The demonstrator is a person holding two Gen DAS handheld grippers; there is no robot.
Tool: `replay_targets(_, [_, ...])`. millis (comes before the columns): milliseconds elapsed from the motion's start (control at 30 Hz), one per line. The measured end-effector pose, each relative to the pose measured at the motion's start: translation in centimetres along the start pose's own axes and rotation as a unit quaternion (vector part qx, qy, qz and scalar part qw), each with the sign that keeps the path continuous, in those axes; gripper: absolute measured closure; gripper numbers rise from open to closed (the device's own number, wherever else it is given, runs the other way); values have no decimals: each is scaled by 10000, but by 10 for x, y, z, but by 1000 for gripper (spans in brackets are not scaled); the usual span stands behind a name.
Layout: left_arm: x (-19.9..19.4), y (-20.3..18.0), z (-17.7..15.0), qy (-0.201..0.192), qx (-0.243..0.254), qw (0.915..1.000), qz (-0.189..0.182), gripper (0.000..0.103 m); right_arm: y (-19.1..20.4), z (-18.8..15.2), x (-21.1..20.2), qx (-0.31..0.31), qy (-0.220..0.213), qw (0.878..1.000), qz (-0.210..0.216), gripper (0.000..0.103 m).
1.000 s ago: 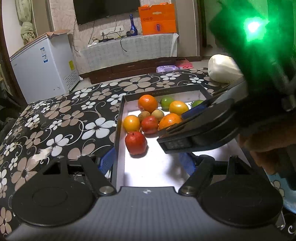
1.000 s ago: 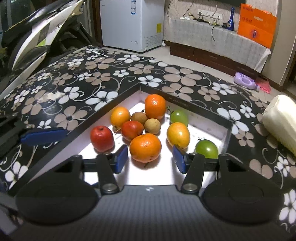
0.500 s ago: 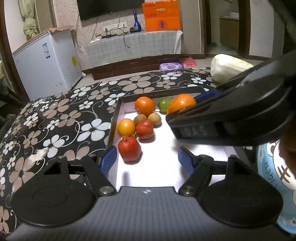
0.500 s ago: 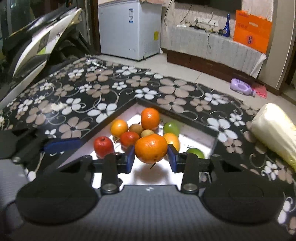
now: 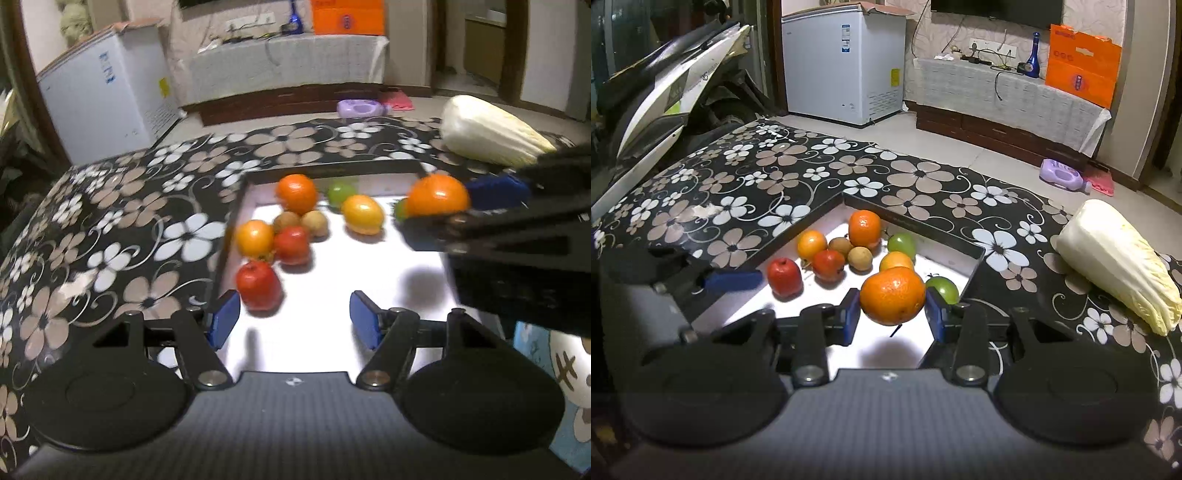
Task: Organize fruits
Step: 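Grasp the red apple with the left gripper while the right gripper lifts the orange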
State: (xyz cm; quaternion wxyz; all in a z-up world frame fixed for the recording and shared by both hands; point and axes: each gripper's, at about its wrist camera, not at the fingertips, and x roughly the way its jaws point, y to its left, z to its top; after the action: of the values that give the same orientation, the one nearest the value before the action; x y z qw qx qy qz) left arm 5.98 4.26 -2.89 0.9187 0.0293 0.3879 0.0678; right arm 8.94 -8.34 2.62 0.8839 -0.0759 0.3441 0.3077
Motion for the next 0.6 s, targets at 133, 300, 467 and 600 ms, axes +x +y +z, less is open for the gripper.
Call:
replay_targets(133, [11, 13, 2, 114, -152, 9997, -130, 31, 0, 1, 0, 43, -20, 10000, 34, 62])
replay_targets(300, [25, 11, 11, 95, -115, 9998, -138, 31, 3, 3, 1, 57, -57, 9999, 62, 62])
replay_targets(467, [30, 8, 13, -24, -20, 10000, 24, 43, 2, 3, 0, 67, -55, 10000, 40, 62])
replay_targets(600, [33, 14, 12, -33, -95, 9999, 138, 65, 1, 2, -2, 56, -48, 10000, 26, 62])
